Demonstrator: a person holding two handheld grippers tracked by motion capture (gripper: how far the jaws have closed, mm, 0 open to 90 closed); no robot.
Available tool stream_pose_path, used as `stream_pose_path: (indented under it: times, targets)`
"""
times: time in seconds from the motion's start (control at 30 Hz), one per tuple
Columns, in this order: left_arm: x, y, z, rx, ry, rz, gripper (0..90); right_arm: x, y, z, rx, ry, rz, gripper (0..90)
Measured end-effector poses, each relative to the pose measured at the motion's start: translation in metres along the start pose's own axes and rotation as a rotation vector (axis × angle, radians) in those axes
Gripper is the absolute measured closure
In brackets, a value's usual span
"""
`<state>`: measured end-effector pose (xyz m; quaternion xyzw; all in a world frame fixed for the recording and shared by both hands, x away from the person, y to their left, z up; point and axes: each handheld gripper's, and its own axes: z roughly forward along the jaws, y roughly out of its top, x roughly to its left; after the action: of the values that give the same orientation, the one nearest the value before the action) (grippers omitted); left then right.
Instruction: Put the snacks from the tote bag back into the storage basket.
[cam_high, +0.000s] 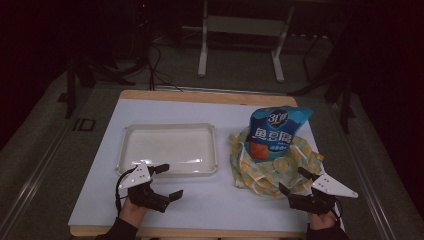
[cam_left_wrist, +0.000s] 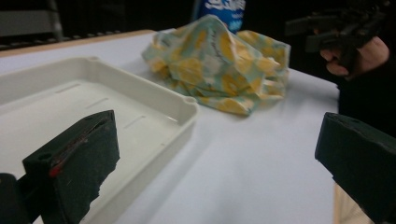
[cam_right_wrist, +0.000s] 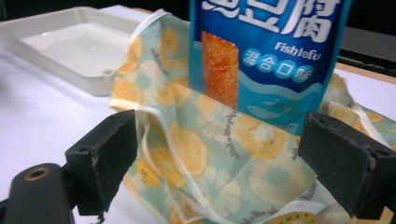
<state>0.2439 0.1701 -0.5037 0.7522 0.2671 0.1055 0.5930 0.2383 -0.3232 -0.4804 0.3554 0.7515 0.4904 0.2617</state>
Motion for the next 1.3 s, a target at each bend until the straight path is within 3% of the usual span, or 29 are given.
stream_pose_path:
  times: [0.1, 0.23, 0.43, 0.47, 0.5, 0.53, 0.6, 0.7, 1.0, 1.17, 1.3]
  targets:
    - [-0.002, 0.0, 0.002, 0.007, -0.03, -0.004, 0.4, 0.002, 0.002, -0.005, -0.007, -0.001, -0.028, 11.1]
    - [-0.004, 0.001, 0.001, 0.023, -0.015, 0.034, 0.4, 0.004, 0.002, -0.011, -0.002, -0.002, -0.058, 11.1]
    - [-0.003, 0.002, -0.004, 0.029, -0.035, 0.001, 0.4, -0.001, -0.002, -0.016, 0.033, 0.052, -0.043, 11.0]
    - [-0.003, 0.003, -0.005, 0.036, -0.026, -0.001, 0.4, -0.001, -0.002, -0.016, 0.032, 0.049, -0.048, 11.0]
    - [-0.004, 0.007, -0.005, 0.053, 0.012, -0.005, 0.4, -0.003, -0.001, -0.016, 0.055, 0.048, -0.046, 11.0]
    - [-0.004, 0.007, -0.005, 0.053, 0.012, -0.005, 0.4, -0.003, -0.001, -0.016, 0.055, 0.048, -0.046, 11.0]
    - [-0.002, 0.007, -0.007, 0.01, -0.034, -0.035, 0.4, -0.004, 0.0, -0.019, 0.066, 0.038, -0.032, 11.1]
    - [0.001, 0.009, -0.008, 0.01, -0.054, -0.054, 0.4, -0.003, 0.0, -0.02, 0.07, 0.034, -0.05, 11.1]
    - [-0.01, 0.021, 0.003, 0.031, -0.052, 0.002, 0.4, -0.005, 0.007, -0.025, 0.049, 0.092, -0.071, 10.9]
    - [-0.012, 0.028, 0.01, 0.049, -0.049, 0.032, 0.4, -0.007, 0.009, -0.024, 0.046, 0.084, -0.072, 10.8]
    - [-0.01, 0.033, 0.013, 0.04, -0.052, 0.032, 0.4, -0.009, 0.011, -0.024, 0.039, 0.074, -0.07, 10.7]
